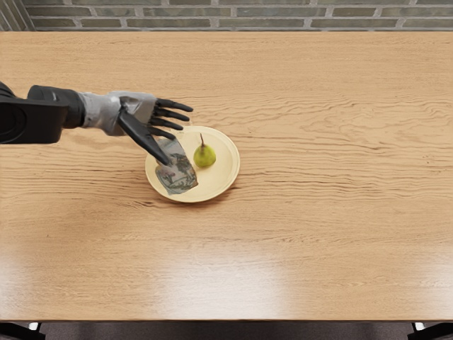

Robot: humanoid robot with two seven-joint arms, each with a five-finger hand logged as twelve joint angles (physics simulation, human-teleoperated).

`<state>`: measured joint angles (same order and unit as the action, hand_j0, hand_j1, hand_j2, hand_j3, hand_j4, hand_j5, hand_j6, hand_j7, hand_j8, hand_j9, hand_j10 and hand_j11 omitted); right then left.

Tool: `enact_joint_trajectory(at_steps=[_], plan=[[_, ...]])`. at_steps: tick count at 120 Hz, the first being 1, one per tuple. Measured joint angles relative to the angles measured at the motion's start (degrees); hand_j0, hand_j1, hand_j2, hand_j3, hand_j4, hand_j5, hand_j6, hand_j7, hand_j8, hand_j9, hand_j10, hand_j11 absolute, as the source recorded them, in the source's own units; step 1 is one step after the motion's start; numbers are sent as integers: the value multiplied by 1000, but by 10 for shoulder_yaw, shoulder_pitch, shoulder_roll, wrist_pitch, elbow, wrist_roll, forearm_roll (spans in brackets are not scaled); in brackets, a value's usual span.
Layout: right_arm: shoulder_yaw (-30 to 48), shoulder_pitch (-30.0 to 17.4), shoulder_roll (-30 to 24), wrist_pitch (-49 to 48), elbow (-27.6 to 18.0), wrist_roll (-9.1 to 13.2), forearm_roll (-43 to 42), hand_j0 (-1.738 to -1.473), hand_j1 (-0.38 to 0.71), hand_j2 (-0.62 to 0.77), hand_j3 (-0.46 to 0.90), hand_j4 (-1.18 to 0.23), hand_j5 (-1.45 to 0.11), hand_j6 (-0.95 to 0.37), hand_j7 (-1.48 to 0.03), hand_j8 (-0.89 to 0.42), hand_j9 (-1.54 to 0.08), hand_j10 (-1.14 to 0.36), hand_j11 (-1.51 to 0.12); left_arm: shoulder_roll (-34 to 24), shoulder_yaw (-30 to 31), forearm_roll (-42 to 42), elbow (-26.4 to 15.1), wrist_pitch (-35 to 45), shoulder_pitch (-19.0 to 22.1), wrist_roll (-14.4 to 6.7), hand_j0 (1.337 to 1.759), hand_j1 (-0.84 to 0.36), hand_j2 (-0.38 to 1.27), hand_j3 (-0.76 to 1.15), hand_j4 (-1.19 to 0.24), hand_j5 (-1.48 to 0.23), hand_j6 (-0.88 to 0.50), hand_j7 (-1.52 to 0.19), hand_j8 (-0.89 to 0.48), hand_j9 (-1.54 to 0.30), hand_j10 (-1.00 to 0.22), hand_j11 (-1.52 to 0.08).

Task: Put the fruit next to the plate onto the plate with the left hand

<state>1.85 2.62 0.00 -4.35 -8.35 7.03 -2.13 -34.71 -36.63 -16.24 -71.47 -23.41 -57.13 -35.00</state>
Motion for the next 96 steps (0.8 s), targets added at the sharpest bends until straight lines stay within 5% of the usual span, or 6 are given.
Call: enact_joint_trajectory(at_steps=[38,59,96], plan=[[0,-1,0,1,1,0,0,-1658,-349,0,0,0,0,0,0,0,0,0,0,-127,-32,217,33,-110,40,0,1658,323,17,0,-25,-34,-19,-33,-19,-33,-25,-33],[-1,-1,0,1,2,0,0,-1658,-349,0,0,0,0,0,0,0,0,0,0,-159,-33,250,49,-115,92,0,1658,338,7,0,-10,-14,-7,-14,-7,-14,-10,-14],[-1,-2,0,1,2,0,0,-1658,-349,0,0,0,0,0,0,0,0,0,0,-213,-33,270,75,-116,110,0,1658,346,1,0,0,-3,1,-3,0,-3,-1,-3]])
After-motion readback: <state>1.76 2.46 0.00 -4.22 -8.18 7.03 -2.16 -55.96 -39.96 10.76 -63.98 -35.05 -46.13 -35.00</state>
